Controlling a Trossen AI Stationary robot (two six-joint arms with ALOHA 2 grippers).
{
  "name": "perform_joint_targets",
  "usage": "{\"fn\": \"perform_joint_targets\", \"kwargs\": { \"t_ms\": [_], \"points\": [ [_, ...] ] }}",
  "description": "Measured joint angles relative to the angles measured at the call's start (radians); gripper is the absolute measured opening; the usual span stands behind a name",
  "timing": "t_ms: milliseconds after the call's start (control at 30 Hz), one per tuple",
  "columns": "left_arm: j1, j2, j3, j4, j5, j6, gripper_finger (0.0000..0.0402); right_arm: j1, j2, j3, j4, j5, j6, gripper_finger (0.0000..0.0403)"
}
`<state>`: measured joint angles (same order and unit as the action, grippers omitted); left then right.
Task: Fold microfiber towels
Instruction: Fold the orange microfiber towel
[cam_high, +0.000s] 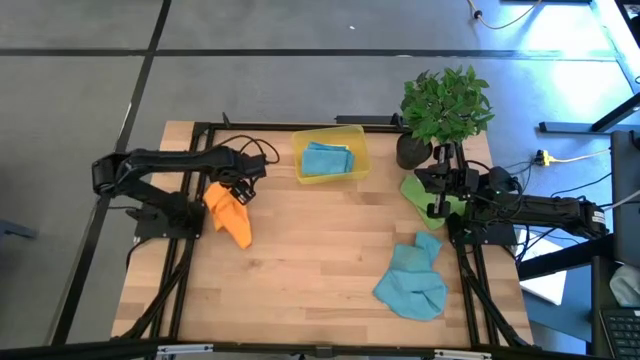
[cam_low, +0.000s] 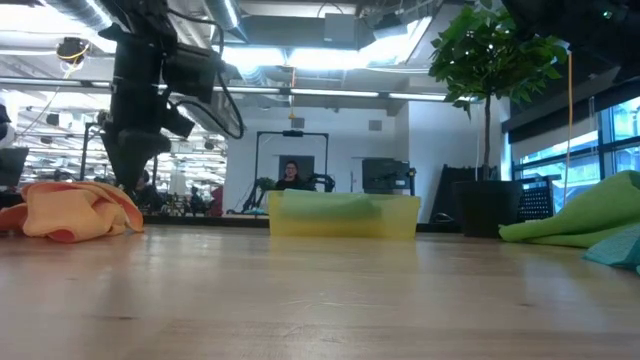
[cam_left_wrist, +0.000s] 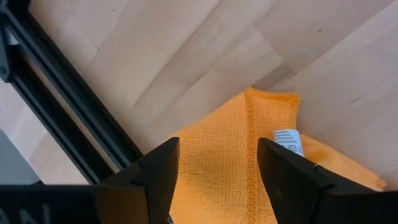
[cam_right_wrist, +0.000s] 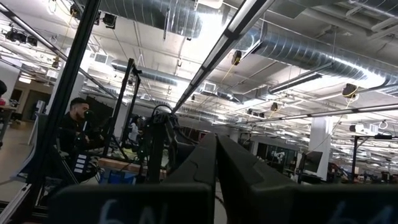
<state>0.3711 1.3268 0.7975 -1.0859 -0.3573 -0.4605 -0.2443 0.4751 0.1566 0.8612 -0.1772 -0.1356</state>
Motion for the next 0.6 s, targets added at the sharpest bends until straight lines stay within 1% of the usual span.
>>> {"fn": "perform_joint_targets", "kwargs": {
  "t_ms": [133,333,500,600],
  "points": [
    [-0.019,0.041,0.0,0.006,-0.006,0.012,0.0206,0.0,0.0,0.0,0.005,0.001,-0.002,0.0017],
    [-0.075,0.104,0.0,0.006,-0.085,0.029,0.0206,0.0,0.0,0.0,0.011,0.003,-0.004,0.0017],
    [-0.11,0.148,0.0,0.002,-0.101,0.053,0.0206,0.0,0.0,0.0,0.011,0.003,-0.007,0.0017],
    [-0.123,0.18,0.0,-0.005,-0.15,0.055,0.0206,0.0,0.0,0.0,0.01,0.003,-0.001,0.0017]
  ]
}}
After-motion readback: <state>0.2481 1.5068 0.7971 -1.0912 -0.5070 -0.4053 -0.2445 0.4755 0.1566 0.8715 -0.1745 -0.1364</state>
